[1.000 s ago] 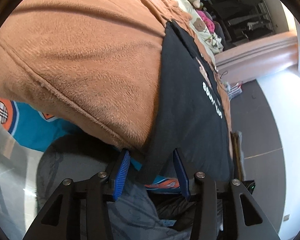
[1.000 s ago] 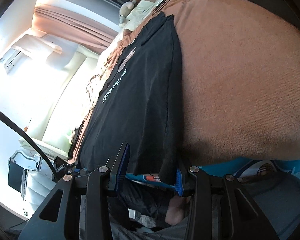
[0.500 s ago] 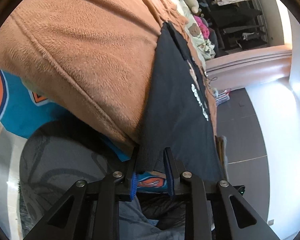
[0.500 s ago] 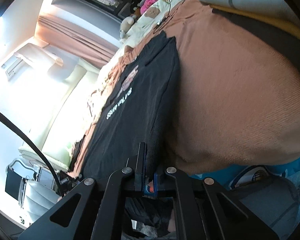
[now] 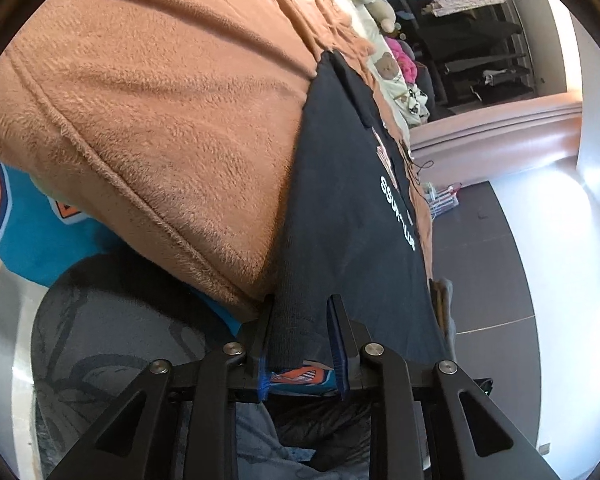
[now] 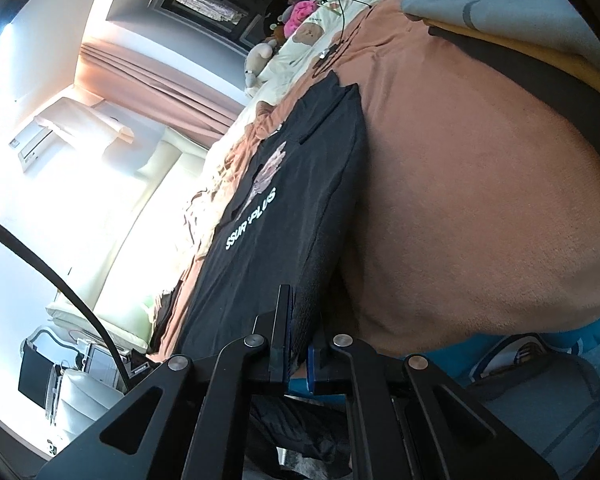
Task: Fold small clothes
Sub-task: 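Lift the hem with both tools and fold it toward the collar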
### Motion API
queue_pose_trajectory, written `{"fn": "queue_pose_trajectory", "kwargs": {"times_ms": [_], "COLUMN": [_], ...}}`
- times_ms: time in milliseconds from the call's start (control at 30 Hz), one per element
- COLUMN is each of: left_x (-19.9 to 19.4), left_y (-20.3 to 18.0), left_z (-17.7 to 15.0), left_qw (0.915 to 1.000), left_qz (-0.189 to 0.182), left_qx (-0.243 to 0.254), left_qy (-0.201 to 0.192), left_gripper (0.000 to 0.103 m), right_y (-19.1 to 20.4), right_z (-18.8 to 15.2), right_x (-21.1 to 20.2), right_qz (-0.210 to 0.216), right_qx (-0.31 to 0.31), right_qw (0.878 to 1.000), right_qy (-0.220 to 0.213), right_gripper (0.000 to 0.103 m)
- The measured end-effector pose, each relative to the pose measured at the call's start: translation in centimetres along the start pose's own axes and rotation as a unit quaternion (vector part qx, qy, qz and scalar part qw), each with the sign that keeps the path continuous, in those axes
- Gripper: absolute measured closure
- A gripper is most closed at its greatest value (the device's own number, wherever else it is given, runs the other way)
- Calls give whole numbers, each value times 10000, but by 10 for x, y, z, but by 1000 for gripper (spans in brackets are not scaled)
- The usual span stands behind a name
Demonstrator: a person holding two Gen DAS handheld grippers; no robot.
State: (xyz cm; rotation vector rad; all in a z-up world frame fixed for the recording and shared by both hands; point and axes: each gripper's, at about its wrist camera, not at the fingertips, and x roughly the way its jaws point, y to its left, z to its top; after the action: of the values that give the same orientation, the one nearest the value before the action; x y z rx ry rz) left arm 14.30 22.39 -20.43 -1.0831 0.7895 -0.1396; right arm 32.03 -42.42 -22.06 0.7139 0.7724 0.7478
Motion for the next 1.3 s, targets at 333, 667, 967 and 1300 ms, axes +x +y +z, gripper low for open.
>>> {"fn": "queue_pose_trajectory", "kwargs": {"times_ms": [333, 667, 967, 1300], "left_x": [-28, -65, -107, -169], "left_y": [-19, -61, -93, -142], "left_z": [4, 16, 17, 8], "left_qw": [9986, 9921, 9861, 9811], "left_qz": [-271, -784, -1064, -1045], "left_qx": [-14, 117, 211, 241], "left_qy": [-455, -968, -1259, -1609], "left_gripper": [98, 99, 99, 98], "right_y": [11, 27, 52, 78], "right_z": [12, 8, 6, 5], "right_x": [-10, -31, -53, -87], "right_qz": [123, 341, 642, 961], "right_qx": [106, 44, -52, -180], "right_qw": [9995, 9976, 9945, 9896], "right_qy": [-276, -606, -826, -1054], "right_gripper": [101, 101, 101, 101]}}
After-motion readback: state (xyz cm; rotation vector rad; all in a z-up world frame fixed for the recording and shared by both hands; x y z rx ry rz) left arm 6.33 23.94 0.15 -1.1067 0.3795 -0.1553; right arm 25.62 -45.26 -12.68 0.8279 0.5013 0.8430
